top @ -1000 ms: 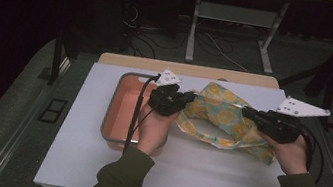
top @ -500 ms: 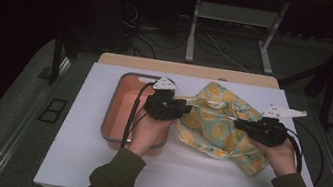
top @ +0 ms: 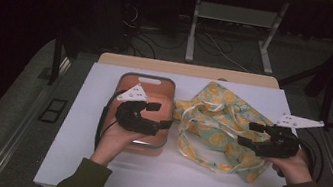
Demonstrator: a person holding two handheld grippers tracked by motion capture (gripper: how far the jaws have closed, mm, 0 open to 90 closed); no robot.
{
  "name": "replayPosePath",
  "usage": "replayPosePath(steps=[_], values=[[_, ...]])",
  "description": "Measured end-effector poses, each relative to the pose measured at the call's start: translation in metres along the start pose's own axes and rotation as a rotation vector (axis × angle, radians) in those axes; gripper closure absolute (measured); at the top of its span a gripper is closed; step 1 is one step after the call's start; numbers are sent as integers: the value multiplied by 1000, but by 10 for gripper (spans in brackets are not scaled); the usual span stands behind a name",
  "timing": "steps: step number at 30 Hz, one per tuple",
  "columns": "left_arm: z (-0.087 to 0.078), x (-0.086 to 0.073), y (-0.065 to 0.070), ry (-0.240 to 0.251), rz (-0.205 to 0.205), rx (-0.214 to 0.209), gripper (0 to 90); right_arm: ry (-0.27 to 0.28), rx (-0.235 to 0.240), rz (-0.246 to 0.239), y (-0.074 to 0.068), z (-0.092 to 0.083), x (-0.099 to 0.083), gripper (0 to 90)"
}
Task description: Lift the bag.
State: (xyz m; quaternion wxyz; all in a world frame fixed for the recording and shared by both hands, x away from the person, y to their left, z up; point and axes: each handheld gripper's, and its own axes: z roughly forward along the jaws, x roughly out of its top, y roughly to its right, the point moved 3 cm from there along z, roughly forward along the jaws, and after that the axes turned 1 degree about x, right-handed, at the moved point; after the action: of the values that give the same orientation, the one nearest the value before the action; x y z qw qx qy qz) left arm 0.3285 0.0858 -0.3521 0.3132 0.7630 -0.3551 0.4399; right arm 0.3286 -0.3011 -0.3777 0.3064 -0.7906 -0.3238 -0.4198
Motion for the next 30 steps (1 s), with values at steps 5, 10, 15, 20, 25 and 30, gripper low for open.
replayPosePath(steps=[5, 10, 15, 20, 25, 30], values=[[-18, -16, 1, 3, 35, -6, 139, 11, -21, -8, -3, -12, -10, 141], [-34, -34, -5, 10, 36, 9, 80, 5, -25, -11, -6, -18, -24, 120], [-47, -50, -6, 8, 71, 31, 2, 6, -28, -16, -9, -18, -36, 112], [-63, -62, -12, 31, 65, 50, 0, 14, -29, -14, -12, -17, -48, 112], [-74, -74, -17, 38, 58, 62, 0, 11, -38, -8, -11, -14, -60, 112], [-79, -86, -19, 37, 58, 76, 0, -9, -37, -7, -11, -10, -69, 112]])
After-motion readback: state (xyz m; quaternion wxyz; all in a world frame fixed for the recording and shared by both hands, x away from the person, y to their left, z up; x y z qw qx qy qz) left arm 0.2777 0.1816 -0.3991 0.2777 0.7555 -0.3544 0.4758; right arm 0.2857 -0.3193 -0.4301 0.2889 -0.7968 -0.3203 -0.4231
